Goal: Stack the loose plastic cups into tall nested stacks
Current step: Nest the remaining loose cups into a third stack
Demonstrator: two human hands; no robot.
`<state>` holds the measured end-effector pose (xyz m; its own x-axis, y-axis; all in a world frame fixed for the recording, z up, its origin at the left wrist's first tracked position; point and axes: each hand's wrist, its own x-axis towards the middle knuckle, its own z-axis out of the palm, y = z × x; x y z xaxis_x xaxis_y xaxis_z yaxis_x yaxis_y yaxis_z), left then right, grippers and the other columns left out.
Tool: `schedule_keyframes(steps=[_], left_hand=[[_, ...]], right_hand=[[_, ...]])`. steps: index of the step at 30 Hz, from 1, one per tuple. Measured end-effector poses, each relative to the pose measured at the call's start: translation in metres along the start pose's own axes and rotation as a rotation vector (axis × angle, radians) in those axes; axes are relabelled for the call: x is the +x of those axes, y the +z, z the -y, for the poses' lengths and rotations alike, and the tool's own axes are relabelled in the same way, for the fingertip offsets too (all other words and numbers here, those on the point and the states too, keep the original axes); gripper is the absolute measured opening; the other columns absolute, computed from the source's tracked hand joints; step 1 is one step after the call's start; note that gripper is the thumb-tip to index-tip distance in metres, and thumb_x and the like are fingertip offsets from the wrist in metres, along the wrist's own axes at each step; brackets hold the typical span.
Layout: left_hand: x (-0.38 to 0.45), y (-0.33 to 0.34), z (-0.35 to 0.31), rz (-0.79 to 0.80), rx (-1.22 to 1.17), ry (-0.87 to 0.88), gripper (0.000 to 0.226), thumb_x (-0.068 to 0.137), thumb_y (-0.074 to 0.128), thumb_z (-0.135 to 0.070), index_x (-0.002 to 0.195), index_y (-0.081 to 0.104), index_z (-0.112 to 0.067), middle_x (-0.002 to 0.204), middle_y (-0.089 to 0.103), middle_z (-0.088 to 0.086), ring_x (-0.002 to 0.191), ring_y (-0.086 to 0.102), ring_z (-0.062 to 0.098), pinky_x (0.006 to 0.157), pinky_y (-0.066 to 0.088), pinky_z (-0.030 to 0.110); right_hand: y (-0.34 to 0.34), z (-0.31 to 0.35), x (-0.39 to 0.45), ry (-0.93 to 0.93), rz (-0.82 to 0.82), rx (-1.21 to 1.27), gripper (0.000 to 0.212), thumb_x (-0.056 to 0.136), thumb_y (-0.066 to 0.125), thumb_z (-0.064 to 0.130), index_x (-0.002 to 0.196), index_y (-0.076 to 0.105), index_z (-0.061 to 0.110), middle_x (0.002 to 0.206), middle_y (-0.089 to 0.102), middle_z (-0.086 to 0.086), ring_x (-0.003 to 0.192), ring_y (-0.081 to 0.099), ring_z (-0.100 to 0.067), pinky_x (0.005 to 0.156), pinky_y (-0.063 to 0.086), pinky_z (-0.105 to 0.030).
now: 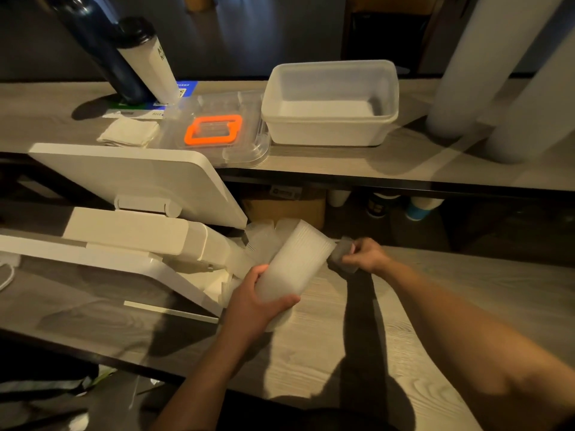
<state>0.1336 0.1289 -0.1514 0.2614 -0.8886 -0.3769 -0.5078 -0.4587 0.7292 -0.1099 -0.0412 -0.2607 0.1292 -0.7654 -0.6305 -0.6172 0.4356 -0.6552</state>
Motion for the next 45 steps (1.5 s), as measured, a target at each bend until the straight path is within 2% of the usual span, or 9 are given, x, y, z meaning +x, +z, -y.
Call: schedule_keyframes(steps=[6,9,12,19,26,31,35,38,45], left_hand=[[-0.011,-0.004,-0.002,-0.005,0.064,0.044,0.086,0.067,0.082,-0.058,0.138,0.045,-0.029,0.123,0.054,-0.01,0.107,0.055,0.014,0.088,0.054,0.039],[-0.018,-0.005,0.001,-0.02,0.086,0.065,0.084,0.067,0.084,-0.055,0.137,0.046,-0.03,0.122,0.054,-0.01,0.106,0.054,0.014,0.082,0.051,0.032],[-0.025,-0.006,0.002,-0.016,0.095,0.051,0.079,0.067,0.085,-0.05,0.134,0.047,-0.035,0.12,0.053,-0.01,0.105,0.053,0.014,0.081,0.049,0.031],[-0.042,-0.014,-0.001,0.024,0.092,0.047,0.077,0.062,0.088,-0.047,0.128,0.049,-0.038,0.118,0.054,-0.011,0.105,0.054,0.012,0.082,0.044,0.026],[-0.059,-0.026,0.011,0.002,0.064,0.05,0.077,0.057,0.09,-0.047,0.123,0.052,-0.039,0.114,0.054,-0.015,0.106,0.055,0.013,0.094,0.052,0.037],[-0.069,-0.04,0.029,-0.027,0.076,0.112,0.08,0.043,0.079,-0.066,0.115,0.049,-0.047,0.112,0.054,-0.021,0.101,0.056,0.006,0.086,0.052,0.029],[-0.083,-0.051,0.044,-0.011,0.103,0.166,0.074,0.051,0.086,-0.052,0.115,0.048,-0.049,0.111,0.054,-0.025,0.101,0.055,0.002,0.076,0.044,0.013],[-0.092,-0.064,0.057,0.014,0.101,0.178,0.072,0.052,0.086,-0.052,0.115,0.05,-0.052,0.112,0.055,-0.026,0.102,0.055,0.001,0.078,0.046,0.015],[-0.105,-0.081,0.088,0.102,0.041,0.119,0.069,0.05,0.084,-0.06,0.108,0.047,-0.058,0.111,0.055,-0.025,0.1,0.056,0.0,0.084,0.052,0.028]], right_hand=[[0.002,-0.005,-0.044,-0.104,-0.051,0.274,0.053,0.089,0.071,0.024,0.131,0.038,0.025,0.114,0.05,-0.001,0.098,0.056,-0.019,0.077,0.052,-0.029],[-0.005,0.013,-0.076,-0.168,0.024,0.593,0.034,0.097,0.059,0.032,0.129,0.049,0.025,0.122,0.058,-0.007,0.104,0.061,-0.025,0.082,0.053,-0.034],[-0.013,0.031,-0.109,-0.268,0.123,0.783,0.035,0.1,0.05,0.036,0.132,0.053,0.021,0.126,0.063,-0.011,0.11,0.064,-0.025,0.087,0.05,-0.037],[-0.008,0.046,-0.152,-0.391,0.11,0.7,0.045,0.098,0.054,0.035,0.142,0.045,0.036,0.129,0.063,0.004,0.114,0.065,-0.014,0.085,0.055,-0.031],[0.003,0.061,-0.179,-0.478,0.031,0.639,0.052,0.09,0.057,0.047,0.14,0.047,0.038,0.13,0.062,0.008,0.117,0.062,-0.012,0.095,0.052,-0.034],[0.024,0.063,-0.195,-0.511,0.036,0.433,0.047,0.094,0.055,0.047,0.14,0.048,0.04,0.126,0.06,0.021,0.114,0.059,0.0,0.103,0.048,-0.033],[0.034,0.063,-0.205,-0.484,0.07,0.377,0.046,0.094,0.057,0.046,0.139,0.051,0.039,0.126,0.06,0.021,0.114,0.058,0.003,0.106,0.046,-0.034],[0.051,0.068,-0.217,-0.476,0.129,0.316,0.044,0.095,0.058,0.044,0.138,0.052,0.038,0.127,0.061,0.02,0.112,0.058,0.007,0.104,0.045,-0.028],[0.113,0.071,-0.246,-0.405,0.218,0.203,0.067,0.092,0.03,0.069,0.153,0.026,0.043,0.157,0.024,0.015,0.143,0.025,-0.009,0.111,0.032,-0.028]])
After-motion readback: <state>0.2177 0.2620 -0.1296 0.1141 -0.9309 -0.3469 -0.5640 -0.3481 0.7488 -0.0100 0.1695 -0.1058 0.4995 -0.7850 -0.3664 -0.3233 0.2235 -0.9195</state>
